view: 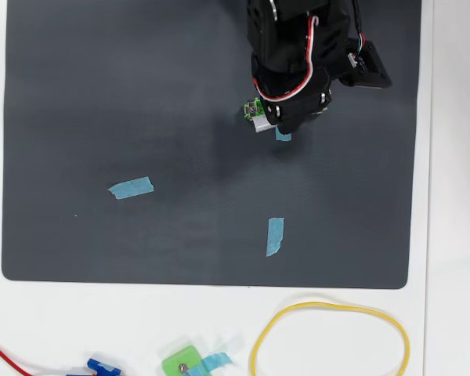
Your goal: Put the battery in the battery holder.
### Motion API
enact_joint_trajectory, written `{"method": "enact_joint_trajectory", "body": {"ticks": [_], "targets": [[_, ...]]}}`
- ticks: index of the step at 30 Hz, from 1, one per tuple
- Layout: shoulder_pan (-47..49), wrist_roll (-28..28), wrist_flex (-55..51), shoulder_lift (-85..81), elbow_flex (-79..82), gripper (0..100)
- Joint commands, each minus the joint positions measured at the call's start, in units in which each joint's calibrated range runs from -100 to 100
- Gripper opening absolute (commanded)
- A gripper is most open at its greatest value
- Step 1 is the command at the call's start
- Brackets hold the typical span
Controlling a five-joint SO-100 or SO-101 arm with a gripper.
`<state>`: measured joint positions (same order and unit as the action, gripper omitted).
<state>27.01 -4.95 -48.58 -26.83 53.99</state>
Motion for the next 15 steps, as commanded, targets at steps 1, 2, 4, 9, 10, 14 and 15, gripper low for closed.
{"method": "enact_joint_trajectory", "body": {"ticks": [1, 2, 4, 9, 10, 14, 15], "targets": [[-0.5, 0.3, -7.7, -0.3, -6.4, 0], [-0.5, 0.3, -9.1, -0.3, -7.2, 0], [-0.4, 0.3, -14.7, -0.3, -10.6, 0], [5.0, -0.2, -19.0, -0.3, -12.6, 0], [5.4, -0.2, -19.0, -0.3, -12.6, 0], [7.9, -2.8, -18.8, -0.3, -12.5, 0], [8.1, -2.8, -18.6, -0.2, -12.3, 0]]}}
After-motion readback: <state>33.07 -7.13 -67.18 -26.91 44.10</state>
